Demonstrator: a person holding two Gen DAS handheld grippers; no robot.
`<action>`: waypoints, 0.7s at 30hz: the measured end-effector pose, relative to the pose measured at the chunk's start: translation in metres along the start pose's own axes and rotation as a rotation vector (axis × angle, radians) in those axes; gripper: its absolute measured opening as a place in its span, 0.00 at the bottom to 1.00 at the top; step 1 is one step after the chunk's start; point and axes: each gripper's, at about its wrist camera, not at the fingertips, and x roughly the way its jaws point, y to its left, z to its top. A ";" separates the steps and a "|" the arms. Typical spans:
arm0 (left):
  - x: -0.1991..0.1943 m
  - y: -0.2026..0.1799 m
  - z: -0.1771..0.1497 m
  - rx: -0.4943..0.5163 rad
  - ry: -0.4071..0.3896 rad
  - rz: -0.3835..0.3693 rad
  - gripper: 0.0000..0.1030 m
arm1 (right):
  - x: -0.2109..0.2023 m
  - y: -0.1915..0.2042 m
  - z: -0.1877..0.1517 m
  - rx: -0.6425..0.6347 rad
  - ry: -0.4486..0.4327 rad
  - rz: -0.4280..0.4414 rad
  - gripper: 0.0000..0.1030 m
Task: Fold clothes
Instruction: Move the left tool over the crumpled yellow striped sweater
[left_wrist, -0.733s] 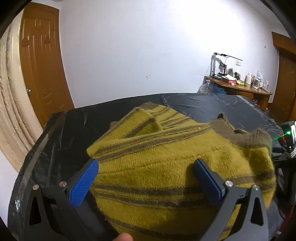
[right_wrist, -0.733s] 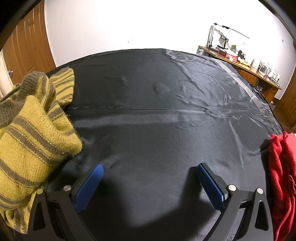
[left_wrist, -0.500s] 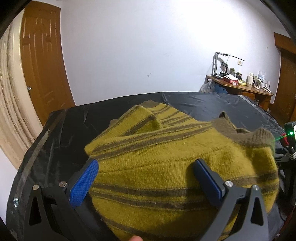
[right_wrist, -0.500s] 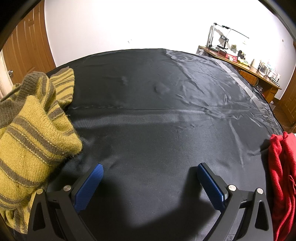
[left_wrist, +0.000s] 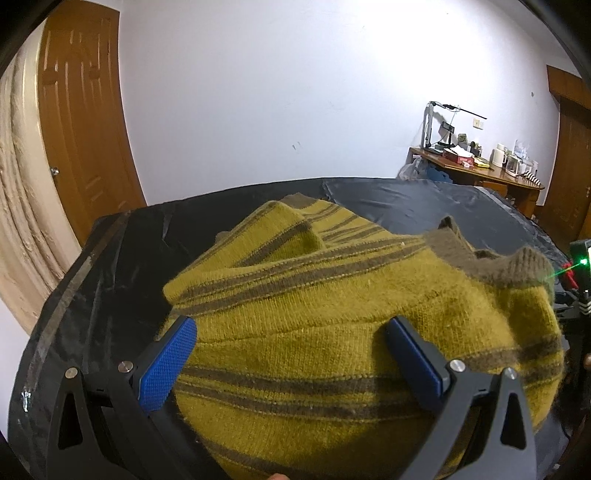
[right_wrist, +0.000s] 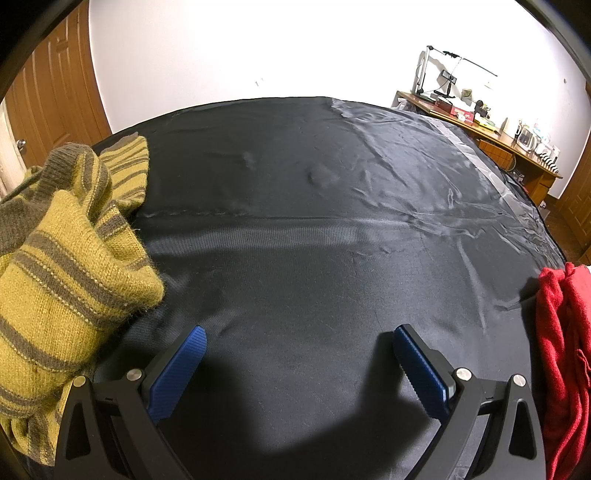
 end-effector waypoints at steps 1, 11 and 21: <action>0.000 0.003 0.000 -0.004 0.002 -0.004 1.00 | -0.001 -0.002 -0.001 0.002 0.000 -0.001 1.00; 0.000 0.033 -0.005 -0.074 0.027 -0.048 1.00 | -0.001 0.002 -0.001 0.019 0.000 -0.019 1.00; -0.006 0.046 -0.008 -0.056 0.018 -0.049 1.00 | -0.004 -0.006 -0.003 0.070 -0.015 -0.019 0.99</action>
